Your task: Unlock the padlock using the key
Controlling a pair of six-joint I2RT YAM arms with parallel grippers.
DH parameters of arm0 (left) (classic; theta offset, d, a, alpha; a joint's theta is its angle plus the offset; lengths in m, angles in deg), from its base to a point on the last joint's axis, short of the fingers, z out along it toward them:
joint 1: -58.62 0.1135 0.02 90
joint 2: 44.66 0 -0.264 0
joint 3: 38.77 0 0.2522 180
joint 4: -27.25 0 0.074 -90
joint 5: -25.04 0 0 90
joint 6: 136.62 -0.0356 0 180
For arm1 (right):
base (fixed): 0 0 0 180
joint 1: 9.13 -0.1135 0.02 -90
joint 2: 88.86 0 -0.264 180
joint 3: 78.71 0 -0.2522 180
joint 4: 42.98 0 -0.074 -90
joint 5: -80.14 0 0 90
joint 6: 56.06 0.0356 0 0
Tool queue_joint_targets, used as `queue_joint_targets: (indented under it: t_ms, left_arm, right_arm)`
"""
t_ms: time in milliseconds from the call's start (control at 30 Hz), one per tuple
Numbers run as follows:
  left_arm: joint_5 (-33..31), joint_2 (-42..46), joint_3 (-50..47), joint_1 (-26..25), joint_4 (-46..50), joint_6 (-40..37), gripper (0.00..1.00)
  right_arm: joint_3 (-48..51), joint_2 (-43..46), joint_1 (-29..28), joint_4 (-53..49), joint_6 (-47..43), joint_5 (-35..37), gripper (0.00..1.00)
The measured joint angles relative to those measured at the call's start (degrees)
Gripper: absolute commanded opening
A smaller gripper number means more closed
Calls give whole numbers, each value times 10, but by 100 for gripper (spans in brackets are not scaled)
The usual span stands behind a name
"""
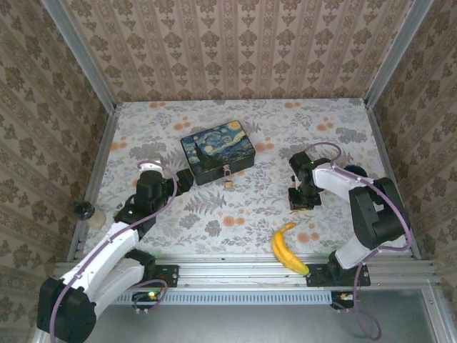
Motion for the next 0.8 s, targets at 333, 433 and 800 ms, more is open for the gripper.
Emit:
queue_joint_targets:
  t_ms: [333, 433, 800]
  left_arm:
    - [4, 1, 0, 3, 0, 4, 100]
    - [6, 2, 0, 3, 0, 4, 100]
    - [14, 3, 0, 3, 0, 4, 100]
  right_arm:
    - [-12, -15, 0, 7, -4, -5, 8]
    - [-13, -15, 0, 7, -5, -6, 4]
    - [-32, 5, -31, -3, -5, 5, 0]
